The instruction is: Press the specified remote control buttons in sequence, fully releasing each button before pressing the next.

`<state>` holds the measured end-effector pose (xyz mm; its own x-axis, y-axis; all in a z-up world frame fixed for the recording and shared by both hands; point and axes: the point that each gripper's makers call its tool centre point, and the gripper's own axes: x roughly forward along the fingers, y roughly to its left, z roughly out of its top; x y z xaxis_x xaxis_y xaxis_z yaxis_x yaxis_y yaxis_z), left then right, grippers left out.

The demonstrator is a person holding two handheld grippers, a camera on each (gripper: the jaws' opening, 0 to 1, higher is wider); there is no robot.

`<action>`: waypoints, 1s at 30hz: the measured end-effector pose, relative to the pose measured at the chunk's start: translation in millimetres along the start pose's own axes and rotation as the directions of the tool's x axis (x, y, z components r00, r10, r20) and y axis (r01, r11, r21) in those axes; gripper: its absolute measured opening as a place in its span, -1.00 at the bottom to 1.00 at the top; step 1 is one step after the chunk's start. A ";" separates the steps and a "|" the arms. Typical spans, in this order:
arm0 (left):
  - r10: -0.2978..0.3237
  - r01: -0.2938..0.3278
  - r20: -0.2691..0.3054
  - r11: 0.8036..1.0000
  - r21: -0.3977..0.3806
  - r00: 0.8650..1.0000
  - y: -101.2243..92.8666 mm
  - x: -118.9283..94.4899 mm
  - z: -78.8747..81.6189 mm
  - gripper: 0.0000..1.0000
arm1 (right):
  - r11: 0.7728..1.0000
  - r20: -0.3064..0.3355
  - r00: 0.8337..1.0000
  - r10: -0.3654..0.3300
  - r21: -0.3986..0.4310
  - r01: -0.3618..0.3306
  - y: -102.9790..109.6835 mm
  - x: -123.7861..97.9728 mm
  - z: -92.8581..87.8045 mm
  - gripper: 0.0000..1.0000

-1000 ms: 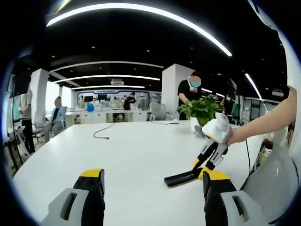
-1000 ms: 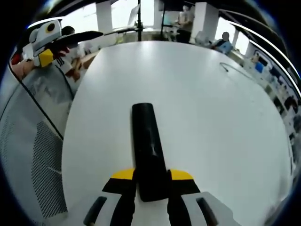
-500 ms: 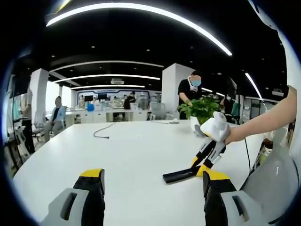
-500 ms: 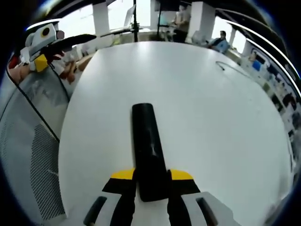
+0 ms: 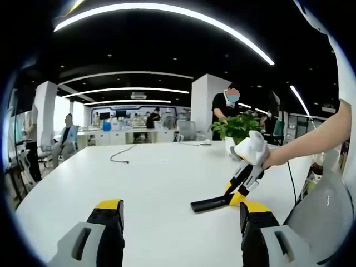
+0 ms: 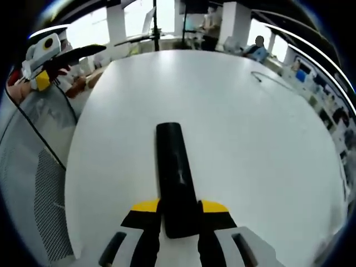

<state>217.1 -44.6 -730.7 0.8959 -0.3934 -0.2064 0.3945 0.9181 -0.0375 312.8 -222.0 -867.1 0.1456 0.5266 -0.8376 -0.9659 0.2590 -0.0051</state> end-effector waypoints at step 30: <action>-0.004 0.004 -0.001 1.000 0.000 1.000 0.0 0.1 -1.7 0.79 | 1.000 0.005 1.000 -0.008 0.012 0.008 -22.9 1.6 3.8 -0.55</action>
<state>216.9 -44.6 -732.4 0.8940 -0.3973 -0.2074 0.3984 0.9164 -0.0380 336.0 -224.0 -866.2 0.1541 0.5290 -0.8345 -0.9620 0.2730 -0.0046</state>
